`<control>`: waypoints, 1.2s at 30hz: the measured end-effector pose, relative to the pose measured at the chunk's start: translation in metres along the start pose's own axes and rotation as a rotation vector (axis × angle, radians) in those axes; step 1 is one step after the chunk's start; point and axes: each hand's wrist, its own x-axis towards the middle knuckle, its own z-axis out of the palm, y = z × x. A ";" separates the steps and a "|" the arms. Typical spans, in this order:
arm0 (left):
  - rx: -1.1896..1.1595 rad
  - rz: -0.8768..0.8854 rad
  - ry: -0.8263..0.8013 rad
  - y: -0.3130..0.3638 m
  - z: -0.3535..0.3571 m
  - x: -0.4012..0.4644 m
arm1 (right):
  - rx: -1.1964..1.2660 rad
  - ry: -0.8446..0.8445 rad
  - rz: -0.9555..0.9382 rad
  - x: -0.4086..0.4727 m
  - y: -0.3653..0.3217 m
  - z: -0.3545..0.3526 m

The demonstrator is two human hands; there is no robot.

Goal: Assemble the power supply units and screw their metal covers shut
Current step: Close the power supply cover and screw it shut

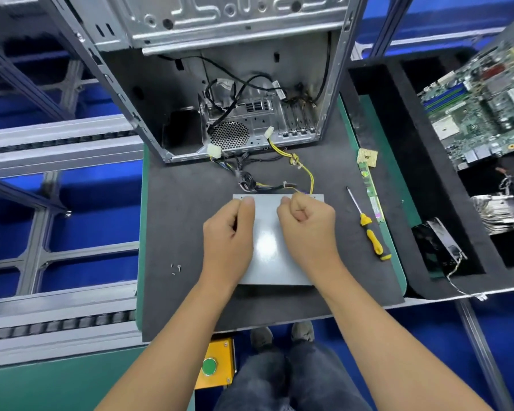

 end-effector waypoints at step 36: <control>0.527 -0.102 0.030 -0.106 -0.144 -0.049 | -1.059 -0.646 -0.574 -0.025 0.013 -0.044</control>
